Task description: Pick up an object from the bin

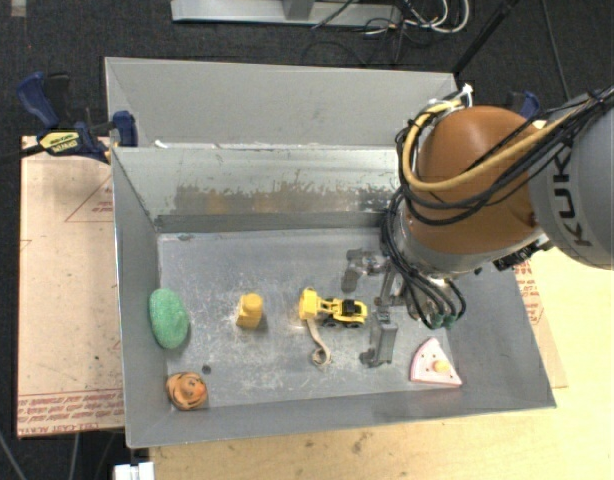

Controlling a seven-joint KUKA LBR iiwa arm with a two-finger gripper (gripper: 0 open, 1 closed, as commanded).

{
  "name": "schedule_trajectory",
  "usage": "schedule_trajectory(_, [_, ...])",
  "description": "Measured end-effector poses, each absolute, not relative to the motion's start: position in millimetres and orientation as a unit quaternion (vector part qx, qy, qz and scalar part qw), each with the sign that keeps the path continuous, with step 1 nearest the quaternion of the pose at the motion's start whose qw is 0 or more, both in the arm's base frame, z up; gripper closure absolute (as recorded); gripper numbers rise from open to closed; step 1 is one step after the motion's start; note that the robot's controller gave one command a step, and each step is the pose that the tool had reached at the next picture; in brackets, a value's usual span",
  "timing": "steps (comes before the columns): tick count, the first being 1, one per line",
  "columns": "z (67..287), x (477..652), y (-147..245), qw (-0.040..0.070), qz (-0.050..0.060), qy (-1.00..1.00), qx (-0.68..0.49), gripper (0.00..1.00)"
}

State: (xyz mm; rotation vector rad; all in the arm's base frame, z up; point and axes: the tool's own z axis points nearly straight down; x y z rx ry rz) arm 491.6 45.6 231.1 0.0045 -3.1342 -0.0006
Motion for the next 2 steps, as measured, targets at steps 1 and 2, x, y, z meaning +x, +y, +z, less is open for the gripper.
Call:
schedule_trajectory(1, [235,493.0,45,0.000,-0.001,-1.000,0.000,0.00])
schedule_trajectory(2, [196,513.2,53,-0.003,0.000,-0.999,0.034,0.00])
